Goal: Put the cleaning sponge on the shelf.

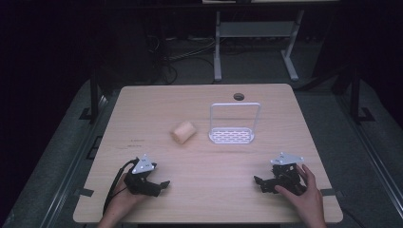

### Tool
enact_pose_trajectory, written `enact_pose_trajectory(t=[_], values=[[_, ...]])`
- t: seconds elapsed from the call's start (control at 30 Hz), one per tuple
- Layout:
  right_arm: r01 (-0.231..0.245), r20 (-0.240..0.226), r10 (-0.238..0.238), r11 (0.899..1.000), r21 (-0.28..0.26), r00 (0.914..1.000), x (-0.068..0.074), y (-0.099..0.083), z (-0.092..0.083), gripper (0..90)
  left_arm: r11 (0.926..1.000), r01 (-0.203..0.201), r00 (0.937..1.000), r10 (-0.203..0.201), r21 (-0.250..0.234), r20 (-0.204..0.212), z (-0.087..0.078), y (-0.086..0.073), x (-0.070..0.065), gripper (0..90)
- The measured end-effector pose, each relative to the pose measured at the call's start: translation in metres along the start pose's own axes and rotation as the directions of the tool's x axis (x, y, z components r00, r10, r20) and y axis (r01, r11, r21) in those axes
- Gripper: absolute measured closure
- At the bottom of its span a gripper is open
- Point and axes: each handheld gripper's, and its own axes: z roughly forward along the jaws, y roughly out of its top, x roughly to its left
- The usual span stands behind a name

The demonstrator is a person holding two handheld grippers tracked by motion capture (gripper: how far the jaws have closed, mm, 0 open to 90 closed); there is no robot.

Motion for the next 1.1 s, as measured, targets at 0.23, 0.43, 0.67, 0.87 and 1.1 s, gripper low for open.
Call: enact_pose_trajectory(t=[0.23, 0.43, 0.67, 0.87, 1.1], values=[[0.000, 0.000, 0.000, 1.000, 0.000, 1.0000, 0.000, 0.000, 0.000, 0.0, 1.0000, 0.002, 1.0000, -0.002, 0.004, 0.002, 0.000, 0.001, 0.001, 13.0], [0.001, 0.000, -0.001, 1.000, 0.000, 1.0000, 0.000, 0.000, 0.000, 0.0, 0.9998, 0.017, 0.9998, -0.017, 0.009, 0.005, 0.000, 0.002, 0.002, 13.6], [0.000, 0.000, 0.000, 1.000, 0.000, 1.0000, 0.000, 0.000, 0.000, 0.0, 0.9992, 0.034, 0.9994, -0.034, 0.019, -0.006, -0.003, 0.006, 0.003, 13.8], [0.000, 0.000, 0.000, 1.000, 0.000, 1.0000, 0.000, 0.000, 0.000, 0.0, 0.9990, 0.037, 0.9993, -0.037, 0.025, -0.011, -0.005, 0.011, 0.006, 13.8], [0.002, 0.000, -0.002, 1.000, 0.000, 1.0000, 0.000, 0.000, 0.000, 0.0, 0.9988, 0.047, 0.9988, -0.047, 0.009, -0.016, -0.008, 0.020, 0.011, 13.8]])
